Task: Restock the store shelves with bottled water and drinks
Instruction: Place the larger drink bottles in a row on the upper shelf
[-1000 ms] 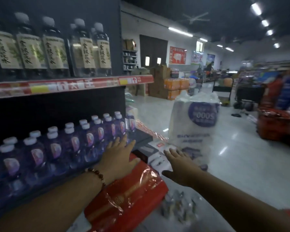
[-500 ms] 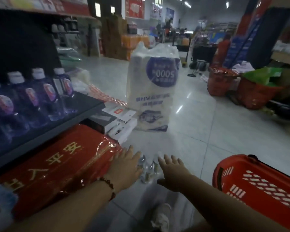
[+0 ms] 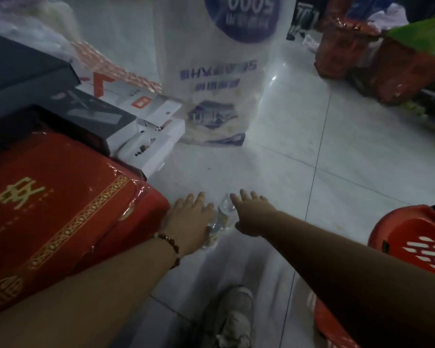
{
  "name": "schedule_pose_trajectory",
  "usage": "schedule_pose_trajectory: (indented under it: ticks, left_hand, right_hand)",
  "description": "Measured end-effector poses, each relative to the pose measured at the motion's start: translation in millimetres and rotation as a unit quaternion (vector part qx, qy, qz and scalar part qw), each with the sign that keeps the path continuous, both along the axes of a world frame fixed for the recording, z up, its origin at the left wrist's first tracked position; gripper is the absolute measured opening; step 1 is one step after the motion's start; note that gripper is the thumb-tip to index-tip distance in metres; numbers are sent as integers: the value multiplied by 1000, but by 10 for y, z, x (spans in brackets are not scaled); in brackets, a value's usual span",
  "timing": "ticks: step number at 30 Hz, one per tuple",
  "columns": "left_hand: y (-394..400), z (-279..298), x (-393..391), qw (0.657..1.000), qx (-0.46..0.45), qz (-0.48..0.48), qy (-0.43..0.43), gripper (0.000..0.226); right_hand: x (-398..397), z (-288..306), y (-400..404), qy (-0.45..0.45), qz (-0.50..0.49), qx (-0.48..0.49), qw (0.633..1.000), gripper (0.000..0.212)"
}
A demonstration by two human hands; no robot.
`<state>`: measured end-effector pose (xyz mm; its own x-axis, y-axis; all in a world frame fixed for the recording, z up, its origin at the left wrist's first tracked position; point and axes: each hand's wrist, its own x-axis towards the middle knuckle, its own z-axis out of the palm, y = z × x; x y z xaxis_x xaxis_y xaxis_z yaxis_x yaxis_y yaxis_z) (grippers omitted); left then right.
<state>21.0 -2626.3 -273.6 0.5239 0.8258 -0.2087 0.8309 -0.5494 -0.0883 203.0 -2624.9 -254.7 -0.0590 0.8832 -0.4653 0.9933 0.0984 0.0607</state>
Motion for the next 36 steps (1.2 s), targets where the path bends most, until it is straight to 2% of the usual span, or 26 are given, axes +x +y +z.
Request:
schedule_pose_trajectory:
  ticks: [7, 11, 15, 18, 24, 27, 31, 36]
  left_hand:
    - [232, -500, 198, 999, 33, -37, 5, 47]
    - [332, -634, 179, 997, 39, -39, -55, 21]
    - [393, -774, 203, 991, -5, -25, -130, 7]
    - [469, -804, 236, 981, -81, 24, -175, 10]
    - [508, -762, 165, 960, -185, 63, -199, 11]
    - [436, -630, 79, 967, -169, 65, -178, 22]
    - [313, -407, -82, 964, -176, 60, -188, 19]
    - [113, 142, -348, 974, -100, 26, -203, 37]
  right_hand:
    - [55, -432, 440, 19, -22, -2, 1000, 78]
    - [9, -634, 485, 47, -58, 34, 997, 67]
    - [13, -700, 489, 35, -63, 74, 995, 47]
    - [17, -695, 446, 21, -66, 69, 995, 32]
    - [52, -602, 344, -26, -22, 60, 998, 26]
    - [112, -437, 287, -33, -12, 46, 998, 32]
    - [135, -139, 180, -22, -16, 23, 999, 40]
    - [9, 372, -33, 8, -20, 3, 1000, 43]
